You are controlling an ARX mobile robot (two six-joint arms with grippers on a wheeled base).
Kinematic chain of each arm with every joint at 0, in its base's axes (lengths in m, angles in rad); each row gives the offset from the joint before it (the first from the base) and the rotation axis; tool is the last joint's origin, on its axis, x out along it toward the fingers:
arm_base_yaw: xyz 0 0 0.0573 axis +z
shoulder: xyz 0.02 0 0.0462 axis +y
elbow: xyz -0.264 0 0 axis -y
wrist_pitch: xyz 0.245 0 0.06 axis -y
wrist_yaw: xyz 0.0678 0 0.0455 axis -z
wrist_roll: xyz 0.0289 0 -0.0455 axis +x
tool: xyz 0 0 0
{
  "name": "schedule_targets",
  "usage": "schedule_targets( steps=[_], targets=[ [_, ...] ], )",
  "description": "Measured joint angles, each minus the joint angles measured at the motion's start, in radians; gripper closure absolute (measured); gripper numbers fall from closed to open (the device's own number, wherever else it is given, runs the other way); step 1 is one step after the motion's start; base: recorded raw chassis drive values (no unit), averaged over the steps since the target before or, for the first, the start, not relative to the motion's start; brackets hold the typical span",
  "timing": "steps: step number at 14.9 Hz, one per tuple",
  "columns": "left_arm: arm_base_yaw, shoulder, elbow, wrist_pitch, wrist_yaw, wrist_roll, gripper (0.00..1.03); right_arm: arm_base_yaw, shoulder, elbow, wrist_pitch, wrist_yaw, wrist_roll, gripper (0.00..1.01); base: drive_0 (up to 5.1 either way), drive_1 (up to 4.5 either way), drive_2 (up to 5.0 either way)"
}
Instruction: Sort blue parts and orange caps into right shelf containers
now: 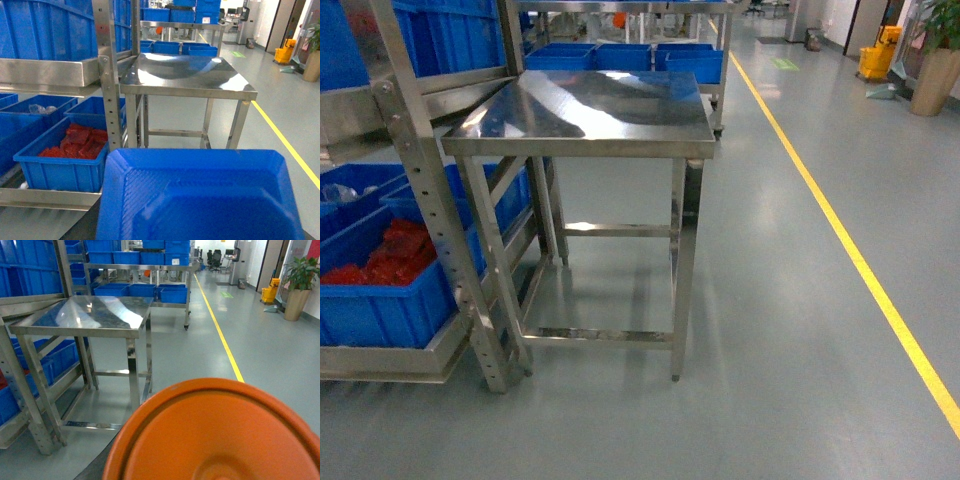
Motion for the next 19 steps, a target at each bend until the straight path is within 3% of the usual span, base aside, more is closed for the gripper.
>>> schedule_targets(
  steps=[19],
  targets=[
    [0.000,0.000,0.000,0.001,0.002,0.000,0.62,0.000,0.000,0.000,-0.003,0.003,0.000,0.59,-4.7,2.53,2.2]
  ],
)
